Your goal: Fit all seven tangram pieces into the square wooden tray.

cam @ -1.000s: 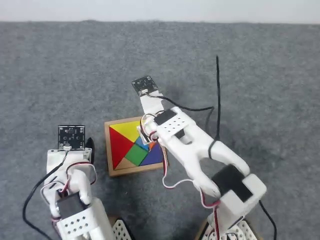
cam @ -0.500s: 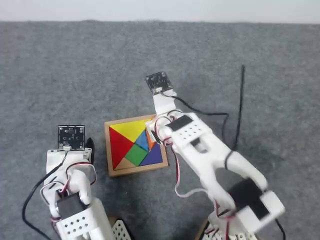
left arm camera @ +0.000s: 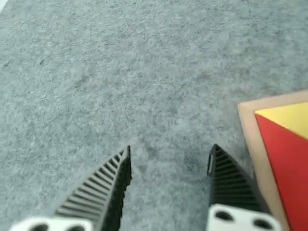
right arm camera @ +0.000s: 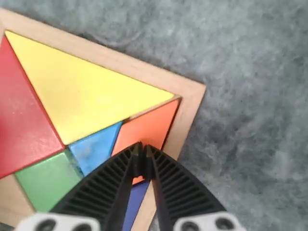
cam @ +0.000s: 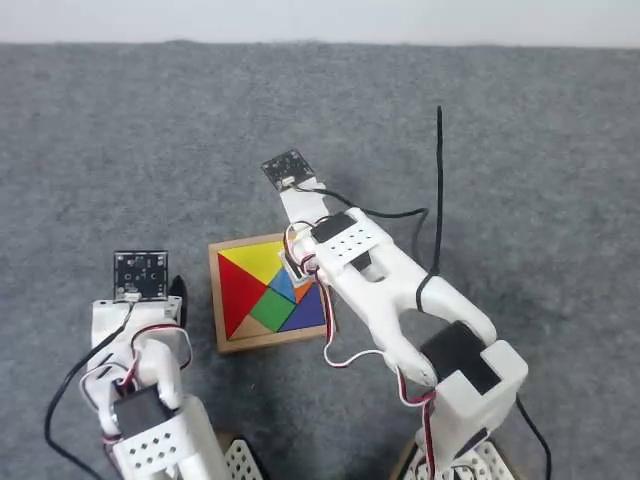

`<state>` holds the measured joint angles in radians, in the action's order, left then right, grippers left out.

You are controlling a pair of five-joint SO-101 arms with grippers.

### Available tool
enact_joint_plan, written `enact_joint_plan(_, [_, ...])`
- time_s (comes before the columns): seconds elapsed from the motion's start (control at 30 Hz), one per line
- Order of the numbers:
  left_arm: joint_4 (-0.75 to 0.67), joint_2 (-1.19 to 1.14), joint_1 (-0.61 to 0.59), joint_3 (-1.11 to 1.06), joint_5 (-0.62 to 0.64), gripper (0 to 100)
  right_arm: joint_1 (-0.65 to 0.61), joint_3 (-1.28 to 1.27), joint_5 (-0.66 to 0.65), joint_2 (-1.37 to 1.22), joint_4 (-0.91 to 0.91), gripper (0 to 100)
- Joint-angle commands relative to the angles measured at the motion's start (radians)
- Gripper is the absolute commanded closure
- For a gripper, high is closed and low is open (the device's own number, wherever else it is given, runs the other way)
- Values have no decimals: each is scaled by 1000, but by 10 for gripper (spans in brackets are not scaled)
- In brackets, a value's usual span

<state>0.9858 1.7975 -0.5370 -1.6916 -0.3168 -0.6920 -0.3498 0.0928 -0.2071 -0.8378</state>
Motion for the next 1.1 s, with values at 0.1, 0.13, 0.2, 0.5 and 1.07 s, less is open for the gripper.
enact_joint_plan(0.1, [8,23,-9,10,-9,754,94,18,-21,231,-28,993])
enact_joint_plan(0.13, [8,23,-9,10,-9,754,124,8,-21,285,-41,993])
enact_joint_plan(0.2, [8,23,-9,10,-9,754,173,-29,-34,410,-73,993])
enact_joint_plan(0.5, [6,23,-9,10,-5,754,282,-638,-91,1069,16,993])
enact_joint_plan(1.07, [5,23,-9,10,-3,754,421,-1335,-178,1994,-96,992])
